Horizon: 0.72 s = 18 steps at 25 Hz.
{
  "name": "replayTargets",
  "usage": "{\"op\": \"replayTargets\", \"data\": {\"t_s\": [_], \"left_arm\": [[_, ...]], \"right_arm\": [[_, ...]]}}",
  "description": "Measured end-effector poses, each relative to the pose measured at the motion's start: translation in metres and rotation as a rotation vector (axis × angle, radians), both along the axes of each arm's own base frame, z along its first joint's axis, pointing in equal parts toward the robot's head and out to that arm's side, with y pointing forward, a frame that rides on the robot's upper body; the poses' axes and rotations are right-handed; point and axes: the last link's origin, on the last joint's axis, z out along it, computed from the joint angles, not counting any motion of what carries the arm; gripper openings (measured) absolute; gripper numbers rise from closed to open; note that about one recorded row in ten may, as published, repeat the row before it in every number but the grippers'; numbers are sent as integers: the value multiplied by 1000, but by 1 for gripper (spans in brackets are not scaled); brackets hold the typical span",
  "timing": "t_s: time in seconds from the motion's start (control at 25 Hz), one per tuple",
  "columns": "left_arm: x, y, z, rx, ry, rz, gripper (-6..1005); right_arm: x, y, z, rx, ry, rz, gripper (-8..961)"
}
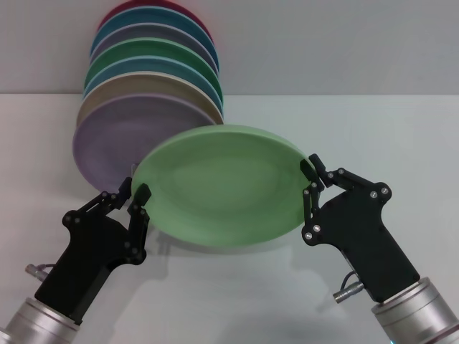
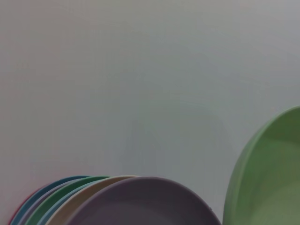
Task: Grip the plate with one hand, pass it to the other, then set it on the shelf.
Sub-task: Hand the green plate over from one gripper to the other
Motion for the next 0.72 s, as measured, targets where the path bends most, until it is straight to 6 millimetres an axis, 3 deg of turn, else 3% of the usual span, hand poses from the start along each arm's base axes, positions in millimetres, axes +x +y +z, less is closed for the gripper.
{"op": "replayTargets", "data": {"t_s": [0.52,0.72], "left_arm": [[0,1,-2,-13,10,0,155],[1,2,-3,-16,4,6,76]], "right_arm": [[1,1,0,-4,-4,2,70],[0,2,-1,-6,-5,2,72]]}}
